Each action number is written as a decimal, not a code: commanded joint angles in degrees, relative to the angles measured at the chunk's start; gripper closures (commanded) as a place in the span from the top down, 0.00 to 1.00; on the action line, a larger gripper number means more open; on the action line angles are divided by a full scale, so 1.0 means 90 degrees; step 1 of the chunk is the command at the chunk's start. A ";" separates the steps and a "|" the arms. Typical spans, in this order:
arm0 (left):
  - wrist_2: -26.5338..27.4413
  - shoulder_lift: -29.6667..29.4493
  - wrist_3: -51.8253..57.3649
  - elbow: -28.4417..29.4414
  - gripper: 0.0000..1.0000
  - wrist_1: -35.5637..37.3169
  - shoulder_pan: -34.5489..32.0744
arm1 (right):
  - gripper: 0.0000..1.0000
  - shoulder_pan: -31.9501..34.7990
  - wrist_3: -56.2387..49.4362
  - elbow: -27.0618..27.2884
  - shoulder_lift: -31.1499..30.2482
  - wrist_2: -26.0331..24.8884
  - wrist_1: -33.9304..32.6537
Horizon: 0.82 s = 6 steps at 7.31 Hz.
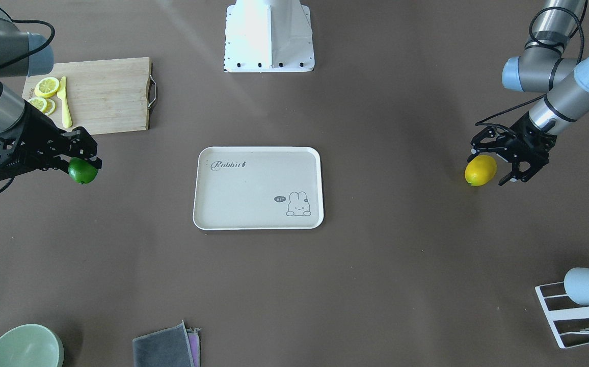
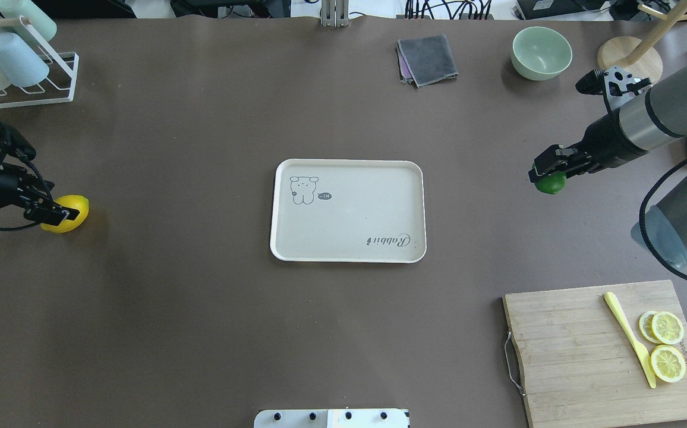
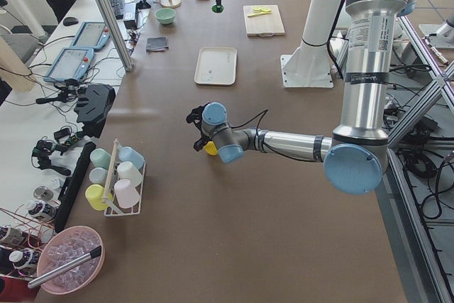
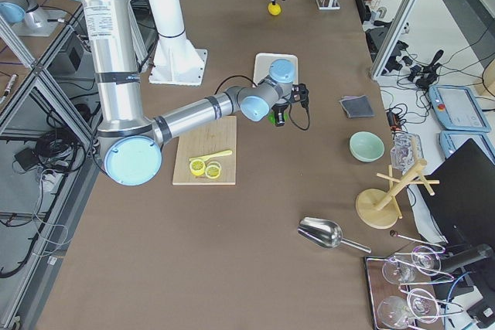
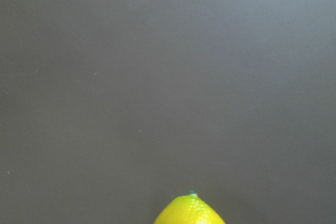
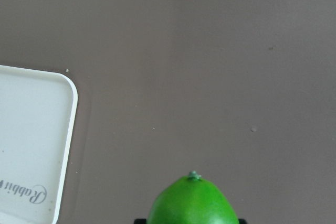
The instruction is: Place all lemons on tray
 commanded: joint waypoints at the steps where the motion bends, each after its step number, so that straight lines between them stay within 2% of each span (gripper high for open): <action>1: 0.0007 -0.0009 0.0016 0.0187 0.97 -0.0180 0.0092 | 0.00 -0.0114 0.0360 0.0012 0.0335 -0.0019 -0.0006; 2: -0.0003 -0.0009 -0.0100 0.0187 0.60 -0.0180 0.0122 | 0.00 -0.0134 0.0477 0.0012 0.0394 -0.0019 -0.0006; 3: -0.0022 -0.0019 -0.0188 0.0167 0.01 -0.0180 0.0132 | 0.00 -0.0211 0.0595 0.0012 0.0501 -0.0058 -0.0006; 4: -0.0090 -0.0029 -0.0518 0.0071 0.00 -0.0180 0.0122 | 0.00 -0.0270 0.0673 -0.0007 0.0657 -0.0059 -0.0006; 5: -0.0700 -0.0154 -0.0995 -0.0114 0.00 -0.0055 0.0122 | 0.00 -0.0300 0.0829 -0.0007 0.0794 -0.0049 -0.0006; 6: -0.1015 -0.0484 -0.2025 -0.0145 0.00 -0.0063 0.0103 | 0.00 -0.0435 0.0985 -0.0017 0.0921 -0.0078 -0.0006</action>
